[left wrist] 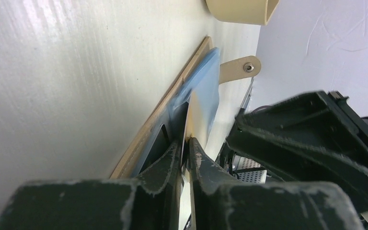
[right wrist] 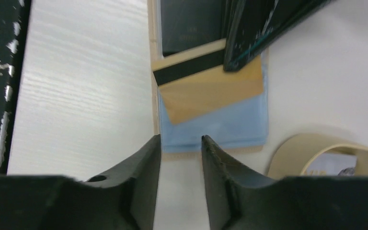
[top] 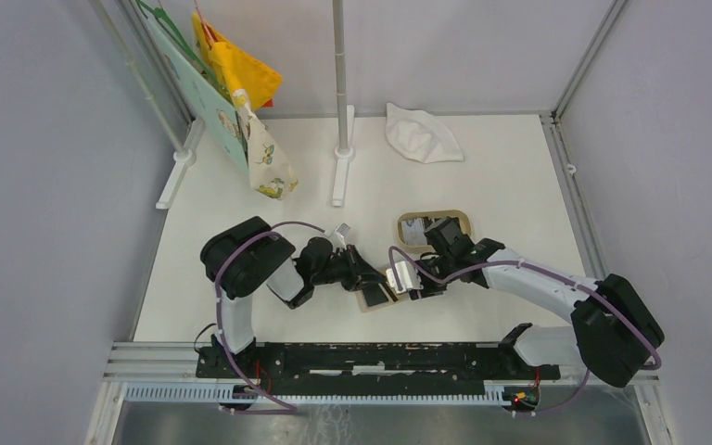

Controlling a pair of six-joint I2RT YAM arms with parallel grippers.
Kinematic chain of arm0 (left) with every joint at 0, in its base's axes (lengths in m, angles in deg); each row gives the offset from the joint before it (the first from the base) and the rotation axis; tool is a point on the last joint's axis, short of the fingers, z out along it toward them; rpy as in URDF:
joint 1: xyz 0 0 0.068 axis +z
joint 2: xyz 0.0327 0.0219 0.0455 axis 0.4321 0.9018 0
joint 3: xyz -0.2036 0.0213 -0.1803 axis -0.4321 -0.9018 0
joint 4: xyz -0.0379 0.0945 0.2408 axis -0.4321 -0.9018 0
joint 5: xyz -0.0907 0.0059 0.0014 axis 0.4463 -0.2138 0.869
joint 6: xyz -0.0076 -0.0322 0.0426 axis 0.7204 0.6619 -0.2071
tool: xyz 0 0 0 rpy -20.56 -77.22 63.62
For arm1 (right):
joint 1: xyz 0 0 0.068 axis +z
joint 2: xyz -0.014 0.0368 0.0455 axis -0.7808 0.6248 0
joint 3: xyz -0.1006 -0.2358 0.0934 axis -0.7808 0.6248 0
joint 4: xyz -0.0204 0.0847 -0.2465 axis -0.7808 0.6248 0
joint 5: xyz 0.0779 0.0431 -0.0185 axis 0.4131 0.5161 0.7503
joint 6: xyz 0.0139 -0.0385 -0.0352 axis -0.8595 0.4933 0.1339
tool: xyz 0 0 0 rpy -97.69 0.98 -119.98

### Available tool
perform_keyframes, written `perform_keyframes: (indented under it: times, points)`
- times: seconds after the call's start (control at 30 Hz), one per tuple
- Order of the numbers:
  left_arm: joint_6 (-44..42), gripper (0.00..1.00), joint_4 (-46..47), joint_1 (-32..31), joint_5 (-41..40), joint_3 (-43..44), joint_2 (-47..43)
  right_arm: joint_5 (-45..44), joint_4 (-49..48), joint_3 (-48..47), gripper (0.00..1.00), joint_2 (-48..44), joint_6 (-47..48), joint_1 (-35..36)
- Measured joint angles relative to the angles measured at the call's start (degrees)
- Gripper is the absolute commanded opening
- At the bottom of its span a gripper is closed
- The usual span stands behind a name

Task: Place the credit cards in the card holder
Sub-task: Insert the credit card into the card holder.

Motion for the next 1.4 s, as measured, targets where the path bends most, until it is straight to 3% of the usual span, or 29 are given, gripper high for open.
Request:
perform_keyframes:
  times: [0.13, 0.23, 0.57, 1.4]
  points:
    - [0.0, 0.17, 0.6, 0.0, 0.4, 0.3, 0.5, 2.2, -2.1, 0.0, 0.13, -2.1, -0.9, 3.3]
    - [0.0, 0.18, 1.3, 0.0, 0.8, 0.5, 1.0, 2.4, -5.8, 0.1, 0.06, -2.6, -3.0, 7.3]
    - [0.0, 0.18, 1.5, 0.0, 0.9, 0.5, 1.1, -10.1, -14.3, -2.1, 0.04, 6.1, -9.9, 19.7]
    - [1.4, 0.19, 6.6, 0.0, 1.4, 0.5, 3.8, -24.4, -19.9, -2.3, 0.04, 10.9, -15.5, 22.7]
